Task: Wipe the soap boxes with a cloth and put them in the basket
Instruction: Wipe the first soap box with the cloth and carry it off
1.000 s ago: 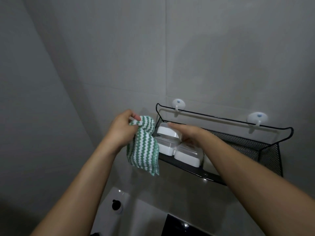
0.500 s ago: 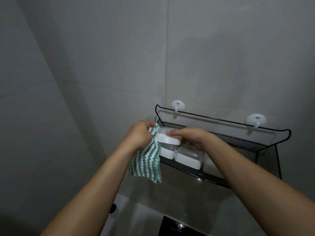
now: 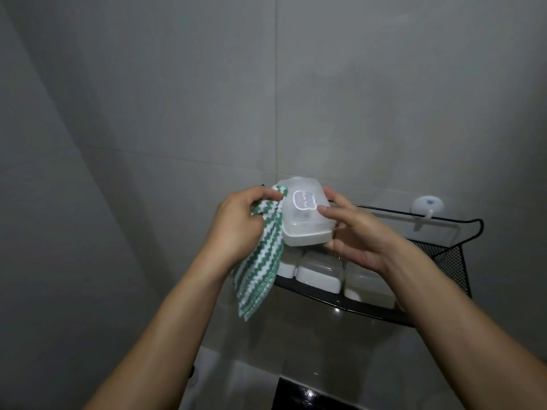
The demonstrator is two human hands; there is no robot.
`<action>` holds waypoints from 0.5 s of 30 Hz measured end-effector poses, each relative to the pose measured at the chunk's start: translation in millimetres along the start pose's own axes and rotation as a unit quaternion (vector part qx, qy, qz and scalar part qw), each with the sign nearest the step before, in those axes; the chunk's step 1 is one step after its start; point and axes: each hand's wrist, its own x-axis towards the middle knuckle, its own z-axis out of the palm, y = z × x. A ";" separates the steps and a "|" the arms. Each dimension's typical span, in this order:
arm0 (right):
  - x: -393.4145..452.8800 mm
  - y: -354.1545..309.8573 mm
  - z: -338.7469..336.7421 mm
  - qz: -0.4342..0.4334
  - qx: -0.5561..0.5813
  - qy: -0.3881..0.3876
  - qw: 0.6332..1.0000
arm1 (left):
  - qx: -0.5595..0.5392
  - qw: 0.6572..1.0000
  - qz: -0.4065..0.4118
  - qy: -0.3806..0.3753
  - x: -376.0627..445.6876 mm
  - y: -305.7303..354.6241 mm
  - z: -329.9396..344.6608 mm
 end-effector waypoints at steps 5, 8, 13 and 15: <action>-14.3 -13.6 -8.0 -0.042 -0.065 0.064 0.995 | -0.064 0.997 0.024 0.025 12.6 9.4 4.5; -23.3 -18.7 -15.5 -0.054 -0.088 0.098 0.990 | -0.093 0.991 0.007 0.094 28.4 15.8 3.4; -32.8 -20.5 -16.8 -0.058 -0.120 0.100 0.986 | -0.105 0.979 0.063 0.165 48.7 42.1 7.4; -35.1 -22.2 -17.4 -0.060 -0.122 0.099 0.986 | -0.067 0.975 0.109 0.179 51.5 53.2 15.1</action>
